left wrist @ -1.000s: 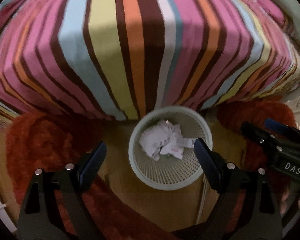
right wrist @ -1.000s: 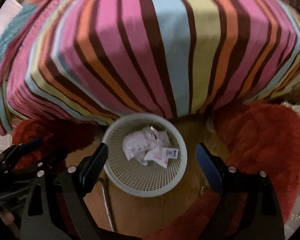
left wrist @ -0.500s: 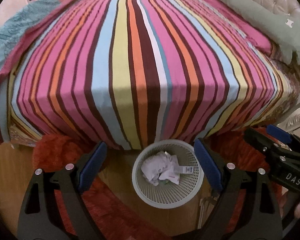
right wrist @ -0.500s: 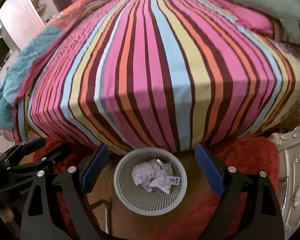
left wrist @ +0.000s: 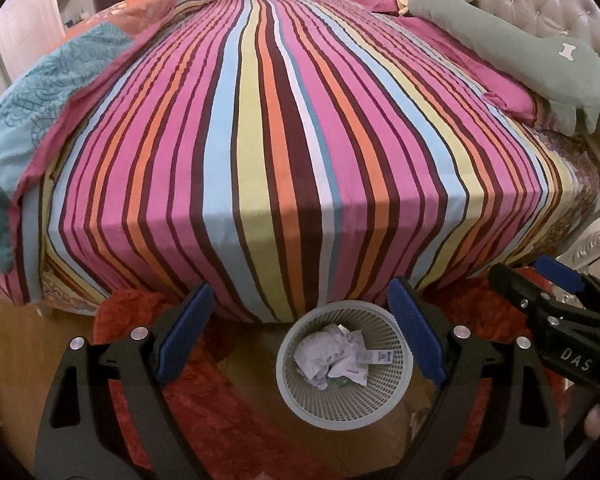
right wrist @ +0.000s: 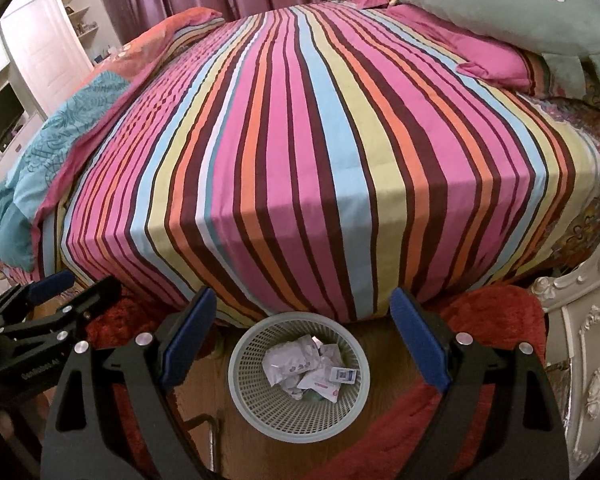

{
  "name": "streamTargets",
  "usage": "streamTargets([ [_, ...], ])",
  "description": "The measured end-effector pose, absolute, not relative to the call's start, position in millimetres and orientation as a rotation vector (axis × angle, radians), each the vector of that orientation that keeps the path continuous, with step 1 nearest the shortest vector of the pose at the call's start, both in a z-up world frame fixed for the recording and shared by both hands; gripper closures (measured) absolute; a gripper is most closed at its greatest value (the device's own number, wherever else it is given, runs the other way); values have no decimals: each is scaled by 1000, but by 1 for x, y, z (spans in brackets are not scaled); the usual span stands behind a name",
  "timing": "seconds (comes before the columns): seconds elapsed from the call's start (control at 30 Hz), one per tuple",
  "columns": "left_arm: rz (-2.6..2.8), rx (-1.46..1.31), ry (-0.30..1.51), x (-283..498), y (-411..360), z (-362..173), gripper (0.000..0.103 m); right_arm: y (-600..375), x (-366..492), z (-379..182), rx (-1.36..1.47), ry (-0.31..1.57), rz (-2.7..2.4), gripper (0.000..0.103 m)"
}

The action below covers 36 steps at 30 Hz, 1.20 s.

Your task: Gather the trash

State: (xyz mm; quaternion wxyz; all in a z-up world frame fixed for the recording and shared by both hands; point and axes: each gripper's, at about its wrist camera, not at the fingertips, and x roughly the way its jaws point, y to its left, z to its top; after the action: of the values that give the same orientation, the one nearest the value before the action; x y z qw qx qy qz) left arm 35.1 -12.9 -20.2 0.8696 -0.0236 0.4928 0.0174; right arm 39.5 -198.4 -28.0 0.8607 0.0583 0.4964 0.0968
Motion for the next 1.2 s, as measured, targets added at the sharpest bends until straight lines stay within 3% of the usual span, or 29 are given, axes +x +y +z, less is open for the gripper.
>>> streamTargets([
  [1.2,46,-36,1000,37,-16,-12,16,-198,35,-13,102,970,192,19],
])
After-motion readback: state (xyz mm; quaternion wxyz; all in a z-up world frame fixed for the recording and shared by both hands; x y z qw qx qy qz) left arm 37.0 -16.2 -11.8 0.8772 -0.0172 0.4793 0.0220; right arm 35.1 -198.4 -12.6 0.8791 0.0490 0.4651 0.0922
